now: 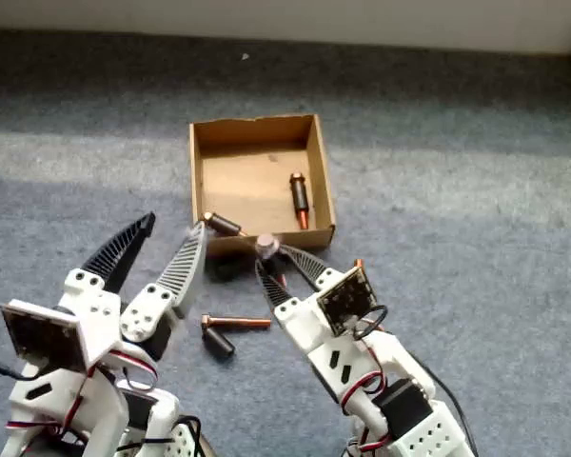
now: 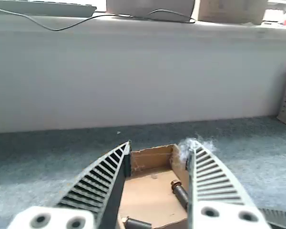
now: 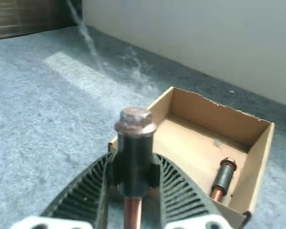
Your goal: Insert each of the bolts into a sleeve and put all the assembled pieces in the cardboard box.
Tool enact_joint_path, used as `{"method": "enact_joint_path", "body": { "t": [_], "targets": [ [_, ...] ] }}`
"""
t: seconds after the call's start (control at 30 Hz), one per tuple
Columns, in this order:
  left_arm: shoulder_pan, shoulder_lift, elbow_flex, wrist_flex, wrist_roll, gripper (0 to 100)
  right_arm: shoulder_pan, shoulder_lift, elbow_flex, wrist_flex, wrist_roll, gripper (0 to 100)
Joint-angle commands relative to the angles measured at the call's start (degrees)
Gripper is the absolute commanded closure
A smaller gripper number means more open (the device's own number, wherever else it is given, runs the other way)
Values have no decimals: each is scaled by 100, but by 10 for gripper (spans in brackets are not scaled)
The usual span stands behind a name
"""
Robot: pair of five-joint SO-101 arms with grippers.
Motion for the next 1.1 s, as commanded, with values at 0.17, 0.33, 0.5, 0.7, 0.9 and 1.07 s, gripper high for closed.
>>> {"method": "enact_joint_path", "body": {
  "t": [0.17,0.33,0.5,0.7,0.9,1.07],
  "targets": [
    [-1938,13,1543,0,-88,793,884,-4,-365,-119,26,993],
    [-2431,13,2501,0,-88,793,927,1446,-1279,-312,26,993],
    [-2642,13,3116,-237,-97,793,1253,3697,-2475,-1024,26,993],
    [-2721,13,3398,-580,-431,794,1420,6281,-3943,-1613,26,993],
    [-2721,13,3407,-580,-431,794,1613,8514,-5332,-1640,26,988],
    [-2721,13,3407,-580,-431,794,1710,9833,-6062,-1429,26,964]
  ]
}}
